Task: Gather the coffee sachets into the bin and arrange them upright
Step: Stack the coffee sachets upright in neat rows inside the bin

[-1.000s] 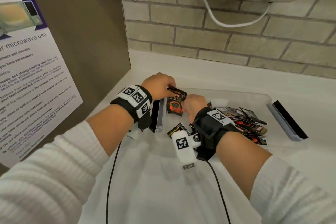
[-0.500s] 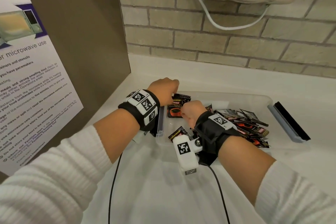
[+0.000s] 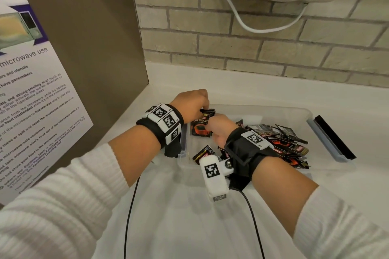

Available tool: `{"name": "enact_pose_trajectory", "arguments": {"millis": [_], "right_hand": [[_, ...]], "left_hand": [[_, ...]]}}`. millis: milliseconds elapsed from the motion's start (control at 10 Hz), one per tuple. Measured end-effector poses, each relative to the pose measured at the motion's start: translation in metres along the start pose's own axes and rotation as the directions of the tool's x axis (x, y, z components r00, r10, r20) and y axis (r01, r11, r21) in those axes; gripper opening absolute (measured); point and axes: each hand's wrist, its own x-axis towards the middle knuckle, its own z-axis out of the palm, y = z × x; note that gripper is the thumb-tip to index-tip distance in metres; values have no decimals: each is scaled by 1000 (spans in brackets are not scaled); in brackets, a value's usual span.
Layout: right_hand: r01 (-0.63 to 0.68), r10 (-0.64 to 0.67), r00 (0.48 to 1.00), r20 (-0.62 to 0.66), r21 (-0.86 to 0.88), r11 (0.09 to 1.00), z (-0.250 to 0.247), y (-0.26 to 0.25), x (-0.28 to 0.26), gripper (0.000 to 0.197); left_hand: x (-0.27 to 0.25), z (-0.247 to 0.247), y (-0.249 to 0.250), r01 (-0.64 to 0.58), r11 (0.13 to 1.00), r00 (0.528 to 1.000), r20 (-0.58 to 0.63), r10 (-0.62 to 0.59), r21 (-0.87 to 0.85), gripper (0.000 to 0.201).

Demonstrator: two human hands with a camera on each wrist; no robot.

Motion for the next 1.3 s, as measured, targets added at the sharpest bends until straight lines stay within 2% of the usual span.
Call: {"name": "enact_pose_trajectory", "arguments": {"millis": [200,300,400,500,600,700,800,900,1000,1200,1300], "right_hand": [[4,-4,1000,-2,4,1000,3,-6,-9,42],[32,-32,999,-13,-47,998,-2,-4,-13,40],[-51,49,998,-30,-89,995,-5,-22,-60,40],[-90,93,996,10,-139,986,-15,-21,-59,39],[-86,69,995,-74,-277,957,-16,-19,-58,37],[-142,134,990,-53,-506,851,-18,-12,-59,33],[-169,206,978,-13,-621,765,-19,-12,-60,32],[-142,205,979,10,-686,713,-18,-14,-59,34],[-151,261,964,37,-735,661,-14,-11,-59,36],[-126,211,977,34,-708,695,-20,-14,-61,32],[-78,109,994,12,-619,781,-28,-23,-66,26]], "left_hand": [[0,1,-1,14,1000,1000,12,-14,2,22],[-1,3,1,11,999,1000,14,-12,39,20],[-2,3,1,8,999,1000,6,-8,43,22],[-2,1,1,26,1000,1000,3,-26,2,26],[-2,-1,0,27,999,999,29,-26,-45,29],[-4,-4,-4,27,996,997,76,-20,-88,33],[-10,-6,-9,24,984,999,43,-16,-176,22],[-13,-2,-10,-16,981,1000,4,17,-194,10],[-11,2,-9,-18,990,999,35,23,-141,21],[-12,5,-10,42,992,989,143,-24,-121,33],[-14,3,-11,66,988,984,173,-41,-140,35]]}}
